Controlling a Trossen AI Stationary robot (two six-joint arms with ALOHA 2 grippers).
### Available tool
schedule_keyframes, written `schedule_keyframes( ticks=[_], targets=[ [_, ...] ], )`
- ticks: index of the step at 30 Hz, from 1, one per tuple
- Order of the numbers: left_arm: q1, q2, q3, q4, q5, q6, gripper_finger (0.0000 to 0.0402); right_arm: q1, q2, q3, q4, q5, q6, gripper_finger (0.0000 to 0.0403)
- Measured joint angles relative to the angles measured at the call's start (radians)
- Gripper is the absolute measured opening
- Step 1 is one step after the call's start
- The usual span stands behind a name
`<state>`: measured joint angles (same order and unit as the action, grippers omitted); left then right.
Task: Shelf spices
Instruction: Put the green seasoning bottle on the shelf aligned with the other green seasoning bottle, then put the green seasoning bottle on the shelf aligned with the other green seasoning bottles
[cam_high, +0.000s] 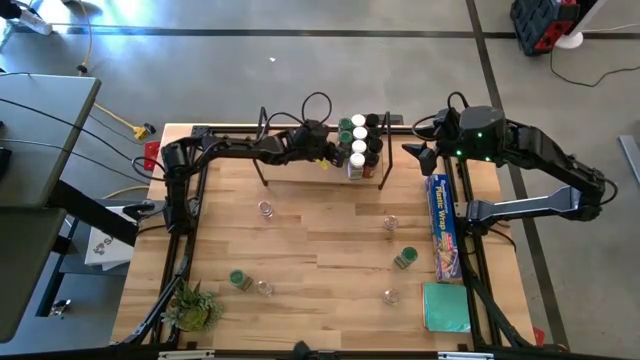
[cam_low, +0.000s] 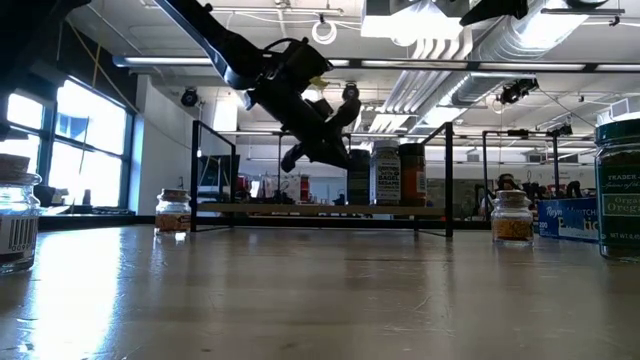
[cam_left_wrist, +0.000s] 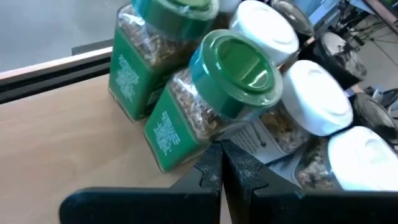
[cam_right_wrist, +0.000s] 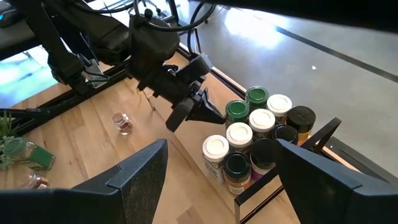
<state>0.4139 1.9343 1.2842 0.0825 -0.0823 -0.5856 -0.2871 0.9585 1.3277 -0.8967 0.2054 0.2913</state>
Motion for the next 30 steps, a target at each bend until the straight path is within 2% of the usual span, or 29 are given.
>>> schedule_keyframes(
  ticks=[7, 11, 16, 19, 22, 24, 27, 30],
  targets=[
    [0.007, 0.000, 0.000, 0.012, -0.007, 0.004, 0.0000, 0.000, 0.000, 0.000, 0.000, 0.000, 0.007, 0.0286],
    [-0.001, -0.035, 0.000, -0.020, 0.062, 0.010, 0.0000, 0.000, 0.000, 0.000, 0.000, -0.001, 0.007, 0.0286],
    [-0.061, -0.205, 0.000, -0.281, 0.064, 0.098, 0.0000, 0.000, 0.003, 0.000, 0.000, -0.001, -0.001, 0.0286],
    [-0.135, -0.351, 0.000, -0.520, -0.013, 0.130, 0.0000, 0.000, 0.010, 0.000, 0.000, -0.002, -0.009, 0.0286],
    [-0.244, -0.486, 0.001, -0.762, -0.083, 0.007, 0.0000, -0.004, 0.023, 0.000, 0.002, -0.019, -0.080, 0.0286],
    [-0.329, -0.557, 0.001, -0.900, -0.075, -0.140, 0.0000, -0.012, 0.039, 0.000, 0.004, -0.042, -0.132, 0.0286],
    [-0.464, -0.633, 0.001, -1.043, 0.002, -0.391, 0.0002, -0.025, 0.073, 0.000, 0.018, -0.098, -0.203, 0.0286],
    [-0.596, -0.668, 0.001, -1.130, 0.094, -0.607, 0.0022, -0.035, 0.110, 0.000, 0.041, -0.140, -0.278, 0.0286]
  ],
)
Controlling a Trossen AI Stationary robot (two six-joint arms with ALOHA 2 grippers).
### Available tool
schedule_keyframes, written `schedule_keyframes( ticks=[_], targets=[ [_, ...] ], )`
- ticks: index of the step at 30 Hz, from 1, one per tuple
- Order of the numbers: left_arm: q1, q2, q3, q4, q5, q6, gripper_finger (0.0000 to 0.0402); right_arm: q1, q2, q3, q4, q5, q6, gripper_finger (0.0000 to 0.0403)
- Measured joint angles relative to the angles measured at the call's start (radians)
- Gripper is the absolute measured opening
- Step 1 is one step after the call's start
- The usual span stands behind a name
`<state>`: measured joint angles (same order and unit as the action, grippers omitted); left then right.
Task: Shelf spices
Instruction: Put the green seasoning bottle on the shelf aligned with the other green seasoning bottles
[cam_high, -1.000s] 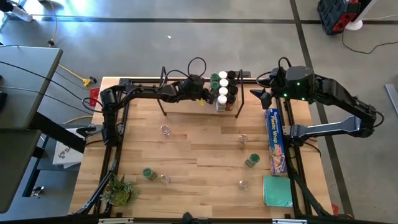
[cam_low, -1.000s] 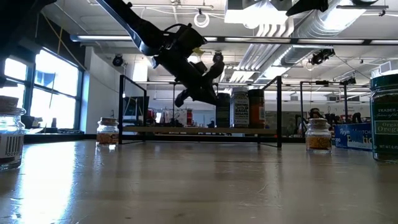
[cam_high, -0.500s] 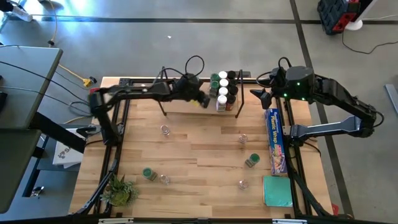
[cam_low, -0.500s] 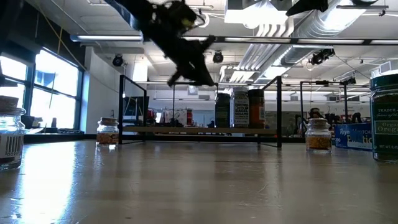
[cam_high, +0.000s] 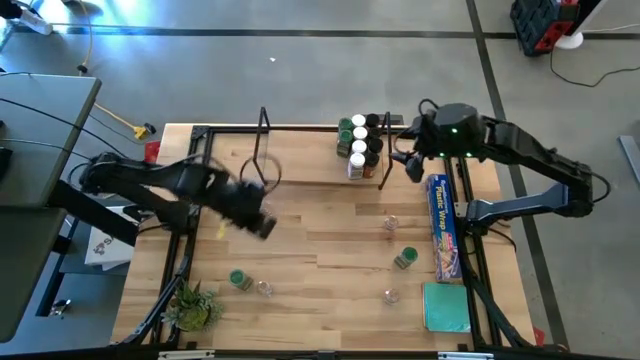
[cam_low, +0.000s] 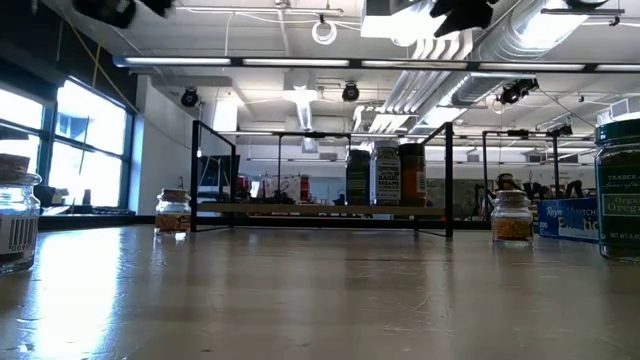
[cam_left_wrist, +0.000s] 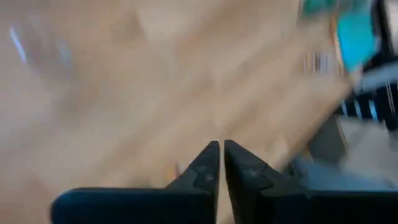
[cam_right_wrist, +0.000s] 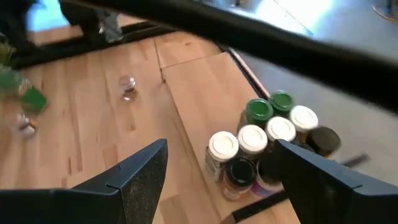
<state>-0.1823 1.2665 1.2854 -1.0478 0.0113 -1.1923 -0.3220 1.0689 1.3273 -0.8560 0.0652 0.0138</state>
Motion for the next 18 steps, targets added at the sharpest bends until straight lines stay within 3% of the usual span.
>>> schedule_keyframes(
  ticks=[7, 14, 18],
  targets=[
    [-0.241, 0.015, 0.000, -0.090, 0.194, -0.257, 0.0145, -0.007, 0.072, 0.000, 0.018, -0.025, -0.093, 0.0286],
    [-0.397, 0.097, -0.001, -0.186, 0.191, -0.332, 0.0297, -0.007, 0.077, 0.000, 0.015, -0.093, -0.112, 0.0286],
    [-0.426, 0.193, -0.001, -0.192, 0.185, -0.342, 0.0348, -0.008, 0.071, 0.000, 0.014, -0.093, -0.120, 0.0286]
  ],
)
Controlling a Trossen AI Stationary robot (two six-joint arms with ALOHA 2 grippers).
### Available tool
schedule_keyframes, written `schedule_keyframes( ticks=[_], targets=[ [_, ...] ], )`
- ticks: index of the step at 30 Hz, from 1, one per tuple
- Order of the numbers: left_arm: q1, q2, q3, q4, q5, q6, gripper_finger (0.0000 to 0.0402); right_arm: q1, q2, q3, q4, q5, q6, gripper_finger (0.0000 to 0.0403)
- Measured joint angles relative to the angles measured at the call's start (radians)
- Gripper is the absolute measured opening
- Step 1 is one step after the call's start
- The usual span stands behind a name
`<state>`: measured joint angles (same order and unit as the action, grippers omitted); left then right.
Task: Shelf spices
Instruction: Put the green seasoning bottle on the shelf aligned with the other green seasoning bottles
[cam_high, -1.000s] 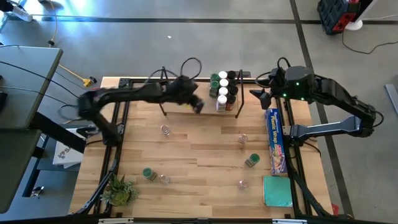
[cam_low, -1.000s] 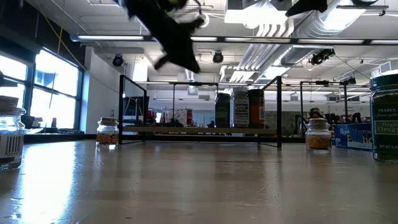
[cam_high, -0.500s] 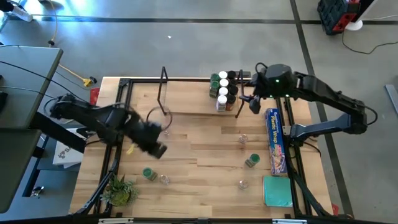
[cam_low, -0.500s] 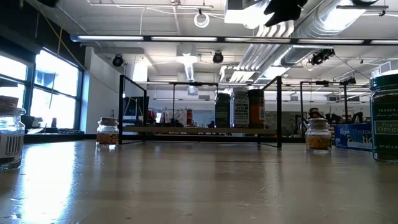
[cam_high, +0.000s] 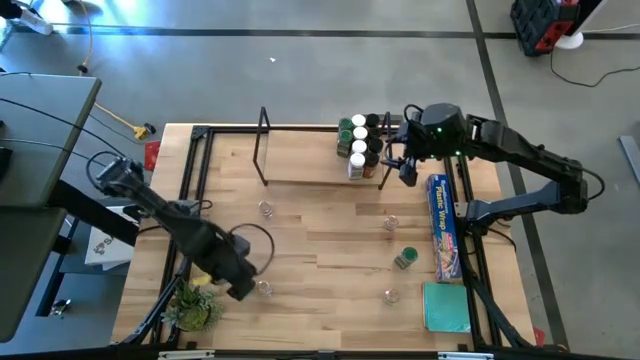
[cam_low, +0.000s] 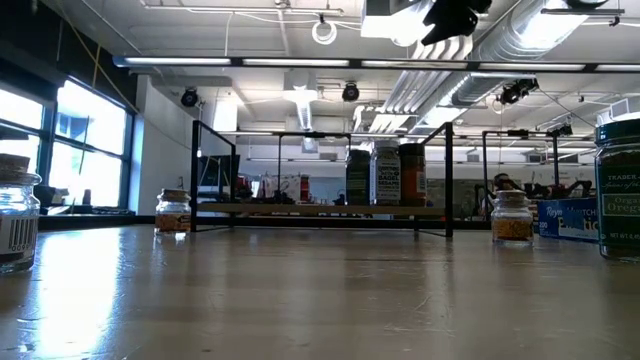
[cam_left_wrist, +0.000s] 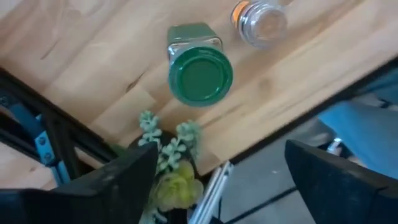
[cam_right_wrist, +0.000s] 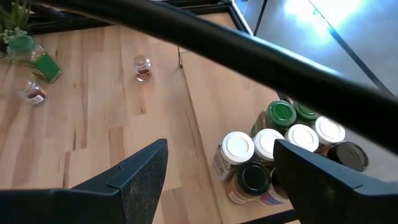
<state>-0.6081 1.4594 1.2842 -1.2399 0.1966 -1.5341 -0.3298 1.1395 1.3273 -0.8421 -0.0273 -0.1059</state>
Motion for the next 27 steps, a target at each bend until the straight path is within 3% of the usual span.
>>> schedule_keyframes(
  ticks=[9, 19, 27],
  targets=[
    [0.002, 0.201, 0.000, 0.035, -0.003, 0.011, 0.0356, 0.000, -0.003, 0.000, -0.007, 0.000, -0.005, 0.0286],
    [0.035, 0.245, 0.000, 0.009, -0.055, 0.018, 0.0274, 0.000, -0.003, 0.000, -0.008, 0.000, -0.007, 0.0286],
    [0.070, 0.245, 0.000, 0.003, -0.046, 0.163, 0.0247, 0.000, -0.003, 0.000, -0.008, 0.000, -0.007, 0.0286]
  ],
)
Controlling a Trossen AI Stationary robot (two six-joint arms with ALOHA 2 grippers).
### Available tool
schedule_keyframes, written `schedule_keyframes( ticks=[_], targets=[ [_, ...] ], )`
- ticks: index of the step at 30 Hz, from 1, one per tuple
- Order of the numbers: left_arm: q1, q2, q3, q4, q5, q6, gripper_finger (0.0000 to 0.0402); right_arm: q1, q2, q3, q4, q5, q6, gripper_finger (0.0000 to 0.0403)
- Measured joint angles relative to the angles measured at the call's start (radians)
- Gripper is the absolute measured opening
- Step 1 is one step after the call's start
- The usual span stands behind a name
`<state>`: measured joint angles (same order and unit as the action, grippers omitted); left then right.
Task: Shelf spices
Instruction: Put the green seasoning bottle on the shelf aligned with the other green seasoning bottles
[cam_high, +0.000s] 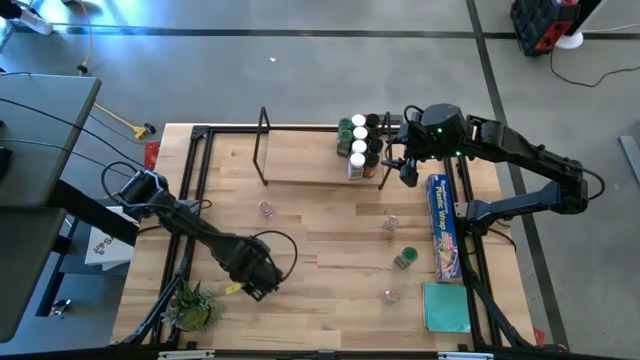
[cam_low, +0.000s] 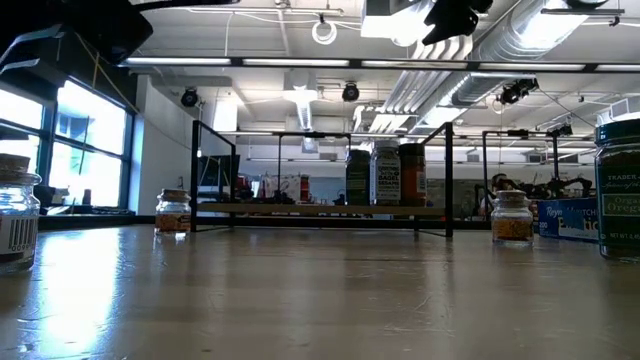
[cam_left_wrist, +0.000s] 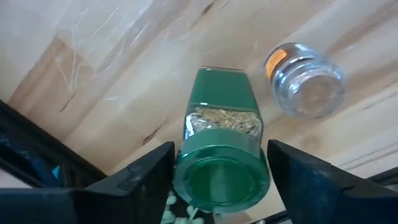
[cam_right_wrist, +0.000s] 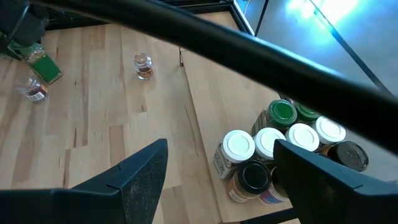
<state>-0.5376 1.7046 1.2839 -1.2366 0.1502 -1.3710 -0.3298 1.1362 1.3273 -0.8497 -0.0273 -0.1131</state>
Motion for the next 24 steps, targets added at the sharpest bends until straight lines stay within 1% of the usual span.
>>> schedule_keyframes(
  ticks=[5, 9, 11, 13, 16, 18, 21, 24],
  targets=[
    [0.021, 0.000, 0.000, -0.010, 0.057, 0.112, 0.0195, 0.000, 0.000, 0.000, 0.000, 0.000, 0.000, 0.0286],
    [0.049, -0.004, 0.001, -0.053, 0.118, 0.201, 0.0195, 0.000, 0.000, 0.000, 0.000, 0.000, -0.001, 0.0286],
    [0.073, -0.014, 0.026, -0.105, 0.127, 0.247, 0.0195, 0.000, 0.000, 0.000, 0.000, 0.000, -0.006, 0.0286],
    [0.108, -0.034, 0.074, -0.165, 0.128, 0.299, 0.0195, 0.000, 0.000, 0.000, 0.000, 0.000, -0.020, 0.0286],
    [0.189, -0.051, 0.184, -0.267, 0.125, 0.398, 0.0195, 0.000, -0.007, 0.000, 0.001, 0.000, -0.027, 0.0286],
    [0.261, -0.052, 0.276, -0.319, 0.102, 0.476, 0.0195, -0.007, -0.018, 0.000, 0.000, 0.000, -0.027, 0.0286],
    [0.405, -0.032, 0.375, -0.328, 0.014, 0.597, 0.0195, -0.023, -0.044, 0.000, 0.001, 0.000, -0.027, 0.0286],
    [0.556, 0.041, 0.459, -0.313, -0.082, 0.753, 0.0195, -0.047, -0.070, 0.000, 0.001, 0.000, -0.026, 0.0286]
  ],
)
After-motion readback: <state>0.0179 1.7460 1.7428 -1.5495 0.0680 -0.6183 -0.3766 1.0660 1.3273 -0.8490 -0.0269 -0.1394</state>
